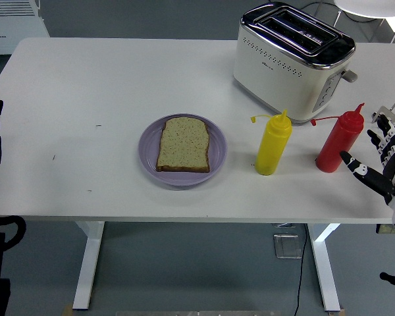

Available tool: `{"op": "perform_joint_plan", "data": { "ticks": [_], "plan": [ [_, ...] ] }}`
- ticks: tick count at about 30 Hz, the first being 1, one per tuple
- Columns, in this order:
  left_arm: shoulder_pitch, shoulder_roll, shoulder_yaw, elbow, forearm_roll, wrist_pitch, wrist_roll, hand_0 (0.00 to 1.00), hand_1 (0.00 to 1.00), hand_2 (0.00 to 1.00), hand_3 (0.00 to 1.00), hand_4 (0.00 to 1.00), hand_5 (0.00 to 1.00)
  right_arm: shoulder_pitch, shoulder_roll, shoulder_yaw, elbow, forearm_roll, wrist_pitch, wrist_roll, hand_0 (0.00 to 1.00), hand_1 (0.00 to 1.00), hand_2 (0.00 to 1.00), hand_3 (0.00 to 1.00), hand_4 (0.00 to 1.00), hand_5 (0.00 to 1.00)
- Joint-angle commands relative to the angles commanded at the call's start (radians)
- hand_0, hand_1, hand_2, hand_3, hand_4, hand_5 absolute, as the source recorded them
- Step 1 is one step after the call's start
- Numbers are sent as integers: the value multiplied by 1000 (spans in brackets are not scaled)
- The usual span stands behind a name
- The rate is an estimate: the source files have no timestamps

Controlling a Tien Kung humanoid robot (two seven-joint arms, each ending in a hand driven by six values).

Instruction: Pick up the cup,pour liquid into bread,place the cup on the desk

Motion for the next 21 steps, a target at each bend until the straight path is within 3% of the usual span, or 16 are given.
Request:
{"op": "perform_joint_plan", "data": {
  "ticks": [2,6,16,21],
  "plan": [
    [0,0,0,0,0,0,0,806,741,728,718,491,998,4,1,-4,-3,0,-2,-1,998,928,998,998,939,258],
    [0,-1,7,1,1,-2,1,806,741,728,718,491,998,42,7,-49,-30,50,-52,14,998,928,998,998,939,258],
    [4,0,3,1,1,-1,0,806,740,728,717,491,998,107,12,-104,-87,96,-71,22,998,909,988,998,934,255],
    [4,-1,1,2,1,-1,0,806,741,728,717,491,998,165,27,-162,-133,139,-108,47,980,885,962,998,925,244]
  ]
}}
